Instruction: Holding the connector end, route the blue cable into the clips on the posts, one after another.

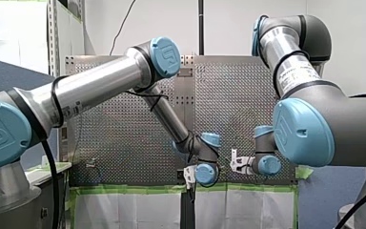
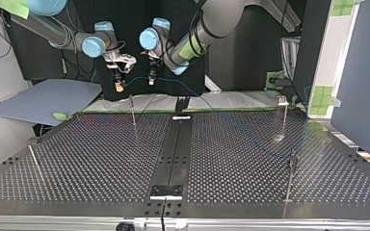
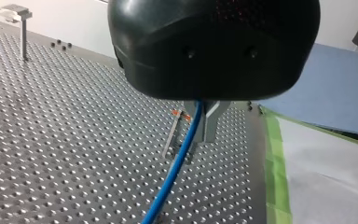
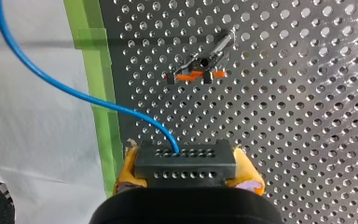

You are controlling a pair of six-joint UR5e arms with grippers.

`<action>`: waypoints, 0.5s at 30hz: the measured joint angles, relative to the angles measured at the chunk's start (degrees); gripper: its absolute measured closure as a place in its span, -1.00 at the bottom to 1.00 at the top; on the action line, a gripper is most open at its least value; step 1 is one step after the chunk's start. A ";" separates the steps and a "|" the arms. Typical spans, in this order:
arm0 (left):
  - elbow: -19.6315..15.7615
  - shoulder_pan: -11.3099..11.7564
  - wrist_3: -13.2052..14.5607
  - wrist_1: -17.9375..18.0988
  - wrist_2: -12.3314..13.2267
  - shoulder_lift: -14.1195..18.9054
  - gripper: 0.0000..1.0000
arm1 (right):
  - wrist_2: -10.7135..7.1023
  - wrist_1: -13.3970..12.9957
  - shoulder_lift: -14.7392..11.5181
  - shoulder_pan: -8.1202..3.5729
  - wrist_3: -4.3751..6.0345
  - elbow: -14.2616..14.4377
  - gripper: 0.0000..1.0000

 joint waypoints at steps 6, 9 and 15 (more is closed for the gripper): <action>3.24 0.10 -1.05 -2.12 -0.30 -3.02 0.99 | -1.36 0.22 -0.01 -0.73 -0.02 0.00 1.00; 4.89 0.05 -1.63 -2.35 -0.42 -4.07 0.99 | -2.33 0.21 -0.01 -1.33 0.06 0.00 1.00; 7.94 -0.12 -2.63 -2.39 -0.49 -4.53 0.99 | -5.02 -0.13 -0.03 -2.74 0.97 -0.07 1.00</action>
